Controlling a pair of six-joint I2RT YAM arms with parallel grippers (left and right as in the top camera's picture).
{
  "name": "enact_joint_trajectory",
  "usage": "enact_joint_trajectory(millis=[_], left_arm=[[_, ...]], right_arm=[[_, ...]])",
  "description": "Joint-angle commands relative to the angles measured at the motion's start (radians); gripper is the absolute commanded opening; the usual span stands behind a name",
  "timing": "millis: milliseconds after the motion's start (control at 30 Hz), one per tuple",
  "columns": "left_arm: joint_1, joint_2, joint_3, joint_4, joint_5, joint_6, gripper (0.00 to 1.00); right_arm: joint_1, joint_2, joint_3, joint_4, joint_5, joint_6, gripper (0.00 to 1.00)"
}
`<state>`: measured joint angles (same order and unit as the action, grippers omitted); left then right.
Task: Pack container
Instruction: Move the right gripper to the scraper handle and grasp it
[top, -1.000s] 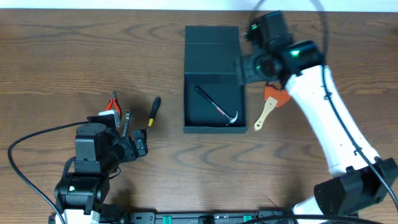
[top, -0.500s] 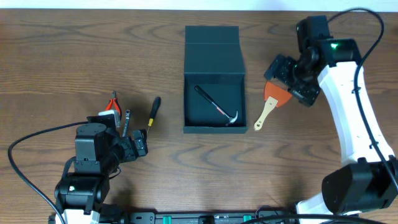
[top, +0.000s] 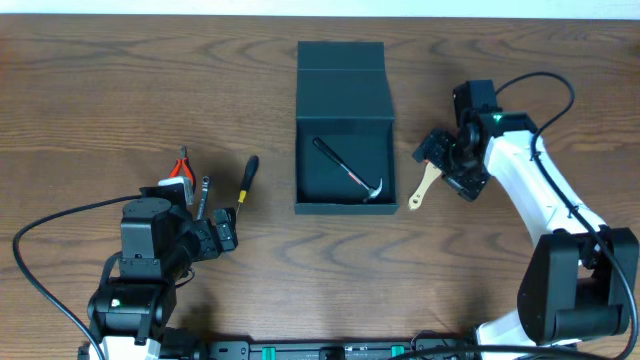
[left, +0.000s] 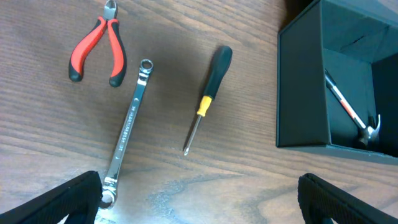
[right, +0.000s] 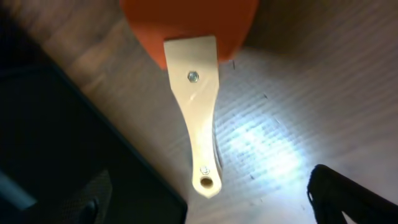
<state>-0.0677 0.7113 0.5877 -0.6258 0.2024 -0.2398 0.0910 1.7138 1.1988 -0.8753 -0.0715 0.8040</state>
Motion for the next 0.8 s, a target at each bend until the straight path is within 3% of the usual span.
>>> enact_joint_trajectory(millis=[0, 233, 767], left_arm=[[-0.003, -0.001, 0.020, -0.002, -0.012, -0.006, 0.99], [-0.003, -0.001, 0.020, -0.002, -0.012, -0.006, 0.99], [-0.003, -0.001, 0.020, -0.002, -0.012, -0.006, 0.99]], right_arm=[[0.004, -0.008, -0.053, 0.057, 0.011, 0.011, 0.85], [0.005, -0.002, -0.095, 0.095, 0.019, 0.092, 0.85], [0.009, 0.127, -0.095, 0.106, 0.012, 0.100, 0.80]])
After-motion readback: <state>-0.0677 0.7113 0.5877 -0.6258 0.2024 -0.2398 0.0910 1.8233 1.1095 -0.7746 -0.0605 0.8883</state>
